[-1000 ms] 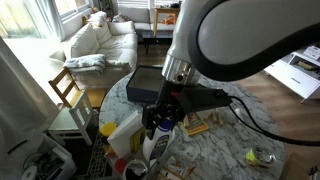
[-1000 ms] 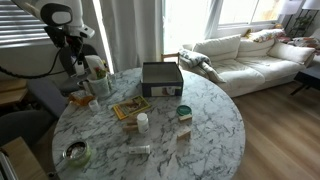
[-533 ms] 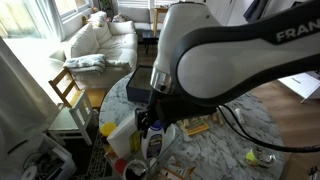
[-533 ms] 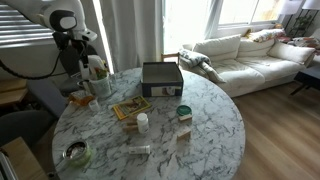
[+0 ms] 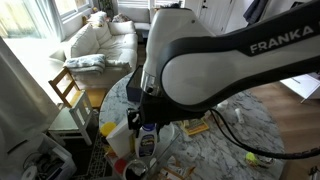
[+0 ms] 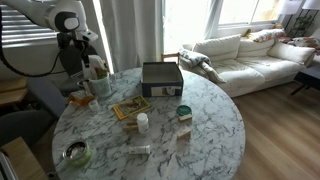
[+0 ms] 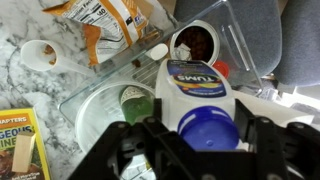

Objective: Slide the bottle with a blue lid to the right, pick up the bottle with a blue lid and place it the right way up on the table, pick up the bottle with a blue lid and put it in the clear storage container

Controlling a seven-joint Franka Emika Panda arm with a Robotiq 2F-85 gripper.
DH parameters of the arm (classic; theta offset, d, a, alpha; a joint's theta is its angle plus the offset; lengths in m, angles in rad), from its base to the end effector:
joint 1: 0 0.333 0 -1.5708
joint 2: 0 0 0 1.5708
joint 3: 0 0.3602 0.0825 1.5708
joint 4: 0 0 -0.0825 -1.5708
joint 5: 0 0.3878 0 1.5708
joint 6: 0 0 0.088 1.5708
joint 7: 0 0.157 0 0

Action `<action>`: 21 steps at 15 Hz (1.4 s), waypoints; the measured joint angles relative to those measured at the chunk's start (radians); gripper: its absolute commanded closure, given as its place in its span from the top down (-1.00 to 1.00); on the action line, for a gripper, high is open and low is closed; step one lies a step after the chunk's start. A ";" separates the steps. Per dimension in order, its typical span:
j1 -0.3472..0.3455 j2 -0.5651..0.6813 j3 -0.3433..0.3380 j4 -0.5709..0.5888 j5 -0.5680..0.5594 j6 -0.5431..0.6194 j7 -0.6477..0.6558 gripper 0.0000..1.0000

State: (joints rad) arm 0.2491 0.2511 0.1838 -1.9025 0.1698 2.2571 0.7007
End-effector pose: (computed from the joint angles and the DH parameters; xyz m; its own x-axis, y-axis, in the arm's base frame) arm 0.5811 0.2748 0.3736 0.9306 -0.3629 -0.0475 -0.3647 -0.9086 -0.2033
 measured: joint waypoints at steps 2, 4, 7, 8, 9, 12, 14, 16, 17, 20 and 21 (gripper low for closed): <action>0.015 0.001 -0.007 0.012 -0.051 -0.001 0.074 -0.16; 0.032 -0.001 -0.010 0.022 -0.093 -0.003 0.144 -0.16; 0.048 -0.009 -0.010 0.037 -0.110 -0.017 0.191 -0.16; 0.053 -0.012 -0.010 0.042 -0.117 -0.026 0.201 -0.16; 0.057 -0.015 -0.009 0.045 -0.125 -0.032 0.207 -0.16; 0.073 -0.024 -0.007 0.046 -0.157 -0.057 0.225 -0.16; 0.081 -0.026 -0.003 0.047 -0.165 -0.060 0.233 0.34; 0.085 -0.026 -0.001 0.050 -0.166 -0.060 0.239 0.34; 0.085 -0.026 -0.001 0.051 -0.167 -0.060 0.239 0.34; 0.085 -0.026 -0.001 0.052 -0.167 -0.060 0.239 -0.16; 0.085 -0.026 -0.001 0.052 -0.167 -0.060 0.239 -0.16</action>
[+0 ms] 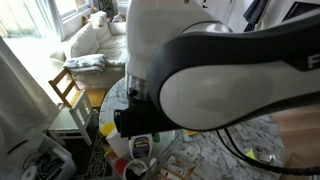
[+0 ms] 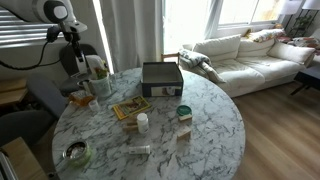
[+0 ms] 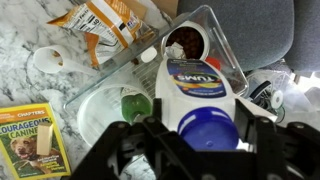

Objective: Slide the bottle with a blue lid to the right, pick up the bottle with a blue lid and place it the right way up on the table, pick up the bottle with a blue lid and put it in the clear storage container

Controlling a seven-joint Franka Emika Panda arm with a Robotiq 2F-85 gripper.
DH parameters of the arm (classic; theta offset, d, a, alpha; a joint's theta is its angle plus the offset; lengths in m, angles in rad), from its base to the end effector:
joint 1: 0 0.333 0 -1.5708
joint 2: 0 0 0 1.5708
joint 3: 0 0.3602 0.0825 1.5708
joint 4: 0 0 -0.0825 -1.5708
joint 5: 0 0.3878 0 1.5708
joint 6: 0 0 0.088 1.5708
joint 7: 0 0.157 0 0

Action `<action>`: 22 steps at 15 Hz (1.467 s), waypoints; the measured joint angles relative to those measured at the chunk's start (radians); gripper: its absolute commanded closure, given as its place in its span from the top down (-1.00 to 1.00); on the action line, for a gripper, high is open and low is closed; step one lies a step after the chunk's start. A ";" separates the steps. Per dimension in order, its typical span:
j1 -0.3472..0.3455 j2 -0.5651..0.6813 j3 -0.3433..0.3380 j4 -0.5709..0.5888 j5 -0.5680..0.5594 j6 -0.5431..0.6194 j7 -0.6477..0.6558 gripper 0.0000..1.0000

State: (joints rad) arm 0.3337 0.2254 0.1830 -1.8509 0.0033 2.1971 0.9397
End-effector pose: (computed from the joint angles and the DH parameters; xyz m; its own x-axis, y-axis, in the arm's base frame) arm 0.5646 0.3143 0.4071 0.9065 -0.4204 0.0379 -0.4130 -0.9020 -0.1258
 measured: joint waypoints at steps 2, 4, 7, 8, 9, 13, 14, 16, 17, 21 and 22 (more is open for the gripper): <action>0.000 0.004 0.008 0.002 0.000 0.000 -0.025 -0.16; 0.010 0.012 0.021 0.009 -0.010 0.000 -0.057 -0.16; 0.046 0.032 0.031 0.022 -0.080 0.000 -0.064 -0.16; 0.061 0.039 0.031 0.025 -0.114 0.000 -0.059 -0.16; 0.074 0.047 0.031 0.027 -0.149 -0.001 -0.048 -0.16; 0.117 0.083 0.023 0.037 -0.301 -0.008 0.032 -0.16; 0.126 0.092 0.018 0.040 -0.341 -0.016 0.057 -0.16; 0.138 0.106 0.006 0.047 -0.410 -0.038 0.106 -0.16; 0.143 0.113 0.000 0.048 -0.437 -0.047 0.130 -0.16; 0.152 0.144 -0.008 0.062 -0.478 -0.062 0.213 -0.16; 0.154 0.152 -0.009 0.067 -0.480 -0.065 0.236 -0.16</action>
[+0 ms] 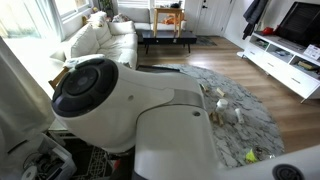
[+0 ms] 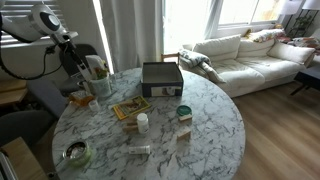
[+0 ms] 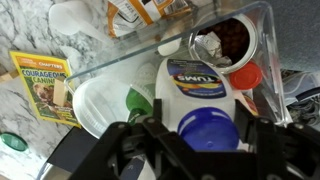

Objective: Slide the bottle with a blue lid to the right, pick up the bottle with a blue lid and place it the right way up on the table, pick up the bottle with a blue lid and put it in the clear storage container

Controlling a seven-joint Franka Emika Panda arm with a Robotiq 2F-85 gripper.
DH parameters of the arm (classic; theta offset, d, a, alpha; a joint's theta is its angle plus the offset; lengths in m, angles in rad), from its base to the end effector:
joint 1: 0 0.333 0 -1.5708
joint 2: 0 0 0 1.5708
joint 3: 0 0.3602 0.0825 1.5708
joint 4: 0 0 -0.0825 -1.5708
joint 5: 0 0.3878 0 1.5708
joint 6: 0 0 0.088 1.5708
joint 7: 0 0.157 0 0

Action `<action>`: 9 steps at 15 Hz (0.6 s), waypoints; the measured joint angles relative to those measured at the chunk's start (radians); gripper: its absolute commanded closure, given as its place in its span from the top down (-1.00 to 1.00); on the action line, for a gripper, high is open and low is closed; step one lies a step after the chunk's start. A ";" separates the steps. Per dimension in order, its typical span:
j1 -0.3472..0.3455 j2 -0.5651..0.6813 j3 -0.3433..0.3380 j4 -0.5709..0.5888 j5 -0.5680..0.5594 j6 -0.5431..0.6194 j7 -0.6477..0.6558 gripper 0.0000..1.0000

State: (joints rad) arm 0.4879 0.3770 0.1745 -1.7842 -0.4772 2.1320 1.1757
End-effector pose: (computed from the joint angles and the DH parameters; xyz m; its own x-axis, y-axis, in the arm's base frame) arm 0.5544 0.3714 0.3396 0.9336 -0.2259 0.2780 -0.2813 -0.9429 0.1785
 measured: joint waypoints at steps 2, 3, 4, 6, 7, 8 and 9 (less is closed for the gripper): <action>0.004 0.013 -0.004 0.005 -0.006 -0.002 0.047 -0.16; 0.005 0.018 -0.008 0.006 -0.011 -0.002 0.070 -0.16; 0.008 0.021 -0.013 0.006 -0.019 -0.002 0.096 -0.16; 0.013 0.026 -0.023 0.006 -0.038 -0.005 0.151 -0.16; 0.015 0.029 -0.025 0.007 -0.039 -0.006 0.179 -0.16; 0.016 0.032 -0.026 0.010 -0.039 -0.008 0.203 -0.16; 0.017 0.035 -0.026 0.013 -0.039 -0.010 0.230 -0.16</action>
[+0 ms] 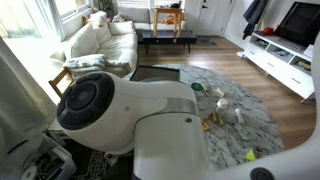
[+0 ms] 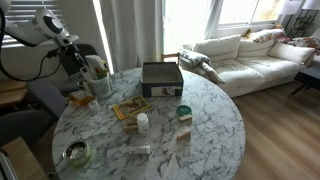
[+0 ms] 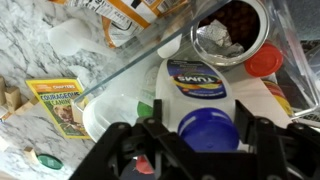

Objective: Slide the bottle with a blue lid to the right, pick up the bottle with a blue lid and place it the right way up on the table, pick up the bottle with a blue lid and put it in the clear storage container

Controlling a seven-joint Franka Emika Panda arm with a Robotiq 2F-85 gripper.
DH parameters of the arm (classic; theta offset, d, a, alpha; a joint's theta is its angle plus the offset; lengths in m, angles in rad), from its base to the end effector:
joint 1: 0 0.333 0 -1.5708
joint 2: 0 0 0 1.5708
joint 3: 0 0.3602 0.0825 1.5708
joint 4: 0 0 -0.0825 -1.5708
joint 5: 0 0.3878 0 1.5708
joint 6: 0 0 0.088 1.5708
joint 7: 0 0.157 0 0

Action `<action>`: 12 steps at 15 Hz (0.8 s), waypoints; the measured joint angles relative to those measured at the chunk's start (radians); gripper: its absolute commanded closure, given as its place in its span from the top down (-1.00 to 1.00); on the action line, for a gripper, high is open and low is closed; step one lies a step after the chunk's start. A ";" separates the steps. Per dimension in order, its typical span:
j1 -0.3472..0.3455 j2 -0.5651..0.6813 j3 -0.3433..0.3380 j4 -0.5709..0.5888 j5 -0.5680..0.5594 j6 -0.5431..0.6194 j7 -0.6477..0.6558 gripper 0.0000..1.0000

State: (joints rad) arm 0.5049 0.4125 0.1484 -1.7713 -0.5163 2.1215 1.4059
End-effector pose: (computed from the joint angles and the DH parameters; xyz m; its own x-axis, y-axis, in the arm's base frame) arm 0.5620 0.3660 0.3216 0.8497 -0.4098 0.3317 -0.4776 -0.8648 0.1552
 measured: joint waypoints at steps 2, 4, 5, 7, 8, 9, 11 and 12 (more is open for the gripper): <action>0.000 0.007 -0.001 0.007 0.000 -0.002 0.054 -0.16; 0.000 0.015 -0.003 0.015 0.000 -0.005 0.099 -0.16; 0.000 0.019 -0.004 0.019 0.000 -0.007 0.120 -0.16; 0.000 0.028 -0.006 0.023 0.002 -0.009 0.154 -0.16; 0.000 0.032 -0.007 0.025 0.003 -0.009 0.169 -0.16; -0.001 0.037 -0.007 0.028 0.004 -0.009 0.184 0.83; -0.002 0.045 -0.009 0.034 0.005 -0.009 0.206 0.94; -0.002 0.047 -0.012 0.038 0.005 -0.010 0.214 1.00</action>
State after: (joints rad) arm 0.5029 0.4598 0.1367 -1.7335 -0.5116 2.1120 1.6199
